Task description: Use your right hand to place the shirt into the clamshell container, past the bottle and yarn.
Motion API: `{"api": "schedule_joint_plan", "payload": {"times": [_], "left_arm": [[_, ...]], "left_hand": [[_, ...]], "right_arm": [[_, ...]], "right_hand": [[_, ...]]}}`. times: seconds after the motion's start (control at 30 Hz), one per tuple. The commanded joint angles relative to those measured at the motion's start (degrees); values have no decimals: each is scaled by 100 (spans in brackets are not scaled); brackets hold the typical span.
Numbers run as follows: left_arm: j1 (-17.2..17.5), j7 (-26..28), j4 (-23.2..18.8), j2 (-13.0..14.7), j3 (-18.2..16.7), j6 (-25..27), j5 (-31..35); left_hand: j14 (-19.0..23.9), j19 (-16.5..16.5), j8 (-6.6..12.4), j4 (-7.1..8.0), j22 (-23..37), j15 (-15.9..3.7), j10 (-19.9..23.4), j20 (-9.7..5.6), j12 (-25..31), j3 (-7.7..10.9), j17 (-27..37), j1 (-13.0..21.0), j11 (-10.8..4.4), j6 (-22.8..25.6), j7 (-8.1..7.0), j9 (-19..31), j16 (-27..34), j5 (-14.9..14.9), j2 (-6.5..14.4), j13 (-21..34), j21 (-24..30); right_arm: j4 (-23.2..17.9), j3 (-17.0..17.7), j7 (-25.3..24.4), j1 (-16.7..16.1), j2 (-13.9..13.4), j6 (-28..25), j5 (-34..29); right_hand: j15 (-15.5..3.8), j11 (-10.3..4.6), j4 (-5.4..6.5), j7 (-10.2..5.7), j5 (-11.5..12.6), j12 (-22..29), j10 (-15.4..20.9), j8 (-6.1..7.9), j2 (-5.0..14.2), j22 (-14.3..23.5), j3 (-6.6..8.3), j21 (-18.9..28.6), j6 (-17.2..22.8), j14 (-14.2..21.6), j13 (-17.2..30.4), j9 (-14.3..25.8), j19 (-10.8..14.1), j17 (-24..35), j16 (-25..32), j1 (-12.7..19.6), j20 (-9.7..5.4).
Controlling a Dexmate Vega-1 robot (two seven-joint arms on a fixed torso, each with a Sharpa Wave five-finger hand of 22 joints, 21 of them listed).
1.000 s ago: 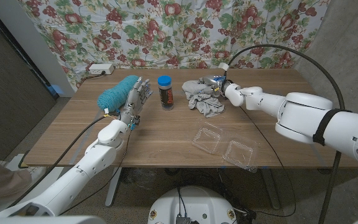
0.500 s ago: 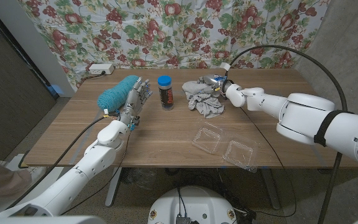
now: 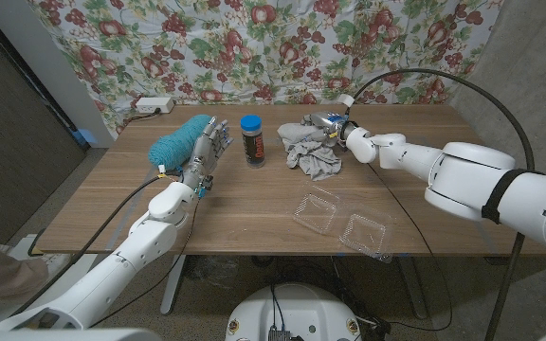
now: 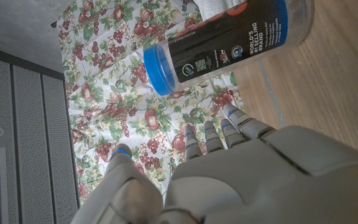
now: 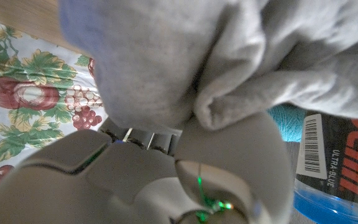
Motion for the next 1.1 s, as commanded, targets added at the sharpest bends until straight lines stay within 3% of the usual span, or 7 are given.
{"api": "schedule_joint_plan", "payload": {"times": [0.03,0.43,1.1], "left_arm": [[-53,-33,34,-10,19,4,-1],[-79,-22,10,-33,54,8,34],[-104,-10,-24,-47,91,18,78]], "left_hand": [[0,67,-12,-22,35,-334,56,-210,0,-17,23,2,23,21,-3,9,29,-15,25,19,26],[2,70,-13,-25,35,-334,51,-214,-2,-21,23,3,20,20,3,8,29,-16,28,19,26],[-1,67,-13,-31,35,-334,57,-214,1,-27,23,4,17,20,5,8,28,-18,34,19,25]], "right_arm": [[-591,303,-136,-137,-381,26,-184],[-2119,996,271,-585,-1115,-541,-433],[-3231,1804,641,-1023,-1584,-810,-726]], "right_hand": [[-631,-333,30,-4,-30,50,396,37,375,37,-5,128,78,77,47,-6,49,-27,60,450,-680],[-628,-331,83,-34,-55,15,391,24,363,62,-67,430,45,85,99,5,-130,-19,147,505,-670],[-629,-362,113,-36,-71,-49,455,22,389,60,-111,831,107,63,78,-13,-314,-62,210,560,-665]]}}
